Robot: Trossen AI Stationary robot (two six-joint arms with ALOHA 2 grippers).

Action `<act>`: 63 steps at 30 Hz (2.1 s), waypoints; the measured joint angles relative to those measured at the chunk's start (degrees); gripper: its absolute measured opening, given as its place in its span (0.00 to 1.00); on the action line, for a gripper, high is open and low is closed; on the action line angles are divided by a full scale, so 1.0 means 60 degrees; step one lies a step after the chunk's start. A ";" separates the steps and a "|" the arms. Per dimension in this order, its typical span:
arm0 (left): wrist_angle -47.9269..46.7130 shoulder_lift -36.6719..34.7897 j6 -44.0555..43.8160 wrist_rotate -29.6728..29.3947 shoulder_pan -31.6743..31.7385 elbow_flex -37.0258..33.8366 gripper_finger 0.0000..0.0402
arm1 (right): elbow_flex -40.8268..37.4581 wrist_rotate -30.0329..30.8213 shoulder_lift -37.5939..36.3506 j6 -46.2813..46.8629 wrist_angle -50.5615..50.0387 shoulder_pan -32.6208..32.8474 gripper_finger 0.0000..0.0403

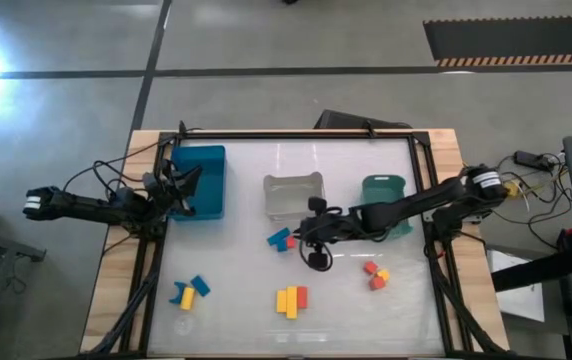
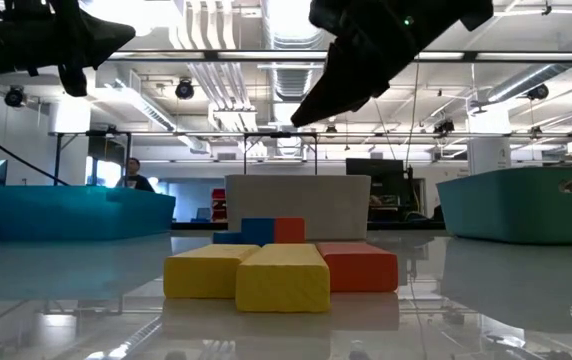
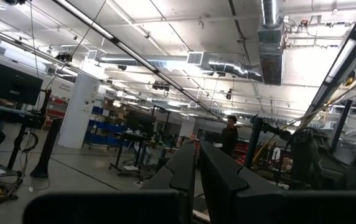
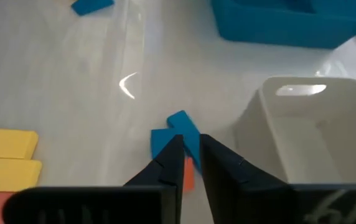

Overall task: Sort & place blocks by color
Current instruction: Put the orange block into the green bin

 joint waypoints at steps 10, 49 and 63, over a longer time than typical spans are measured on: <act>0.0014 -0.0004 0.0000 0.0000 0.0000 -0.0004 0.02 | 0.1077 0.0001 0.1160 0.0129 -0.1295 -0.0004 0.40; -0.0007 0.0036 0.0011 -0.0004 -0.0004 -0.0007 0.02 | 0.2119 0.0015 0.3177 0.0129 -0.2328 -0.0135 0.51; 0.0000 0.0058 0.0011 -0.0004 -0.0004 -0.0007 0.02 | 0.2126 -0.0043 0.3170 0.0129 -0.2328 -0.0135 0.30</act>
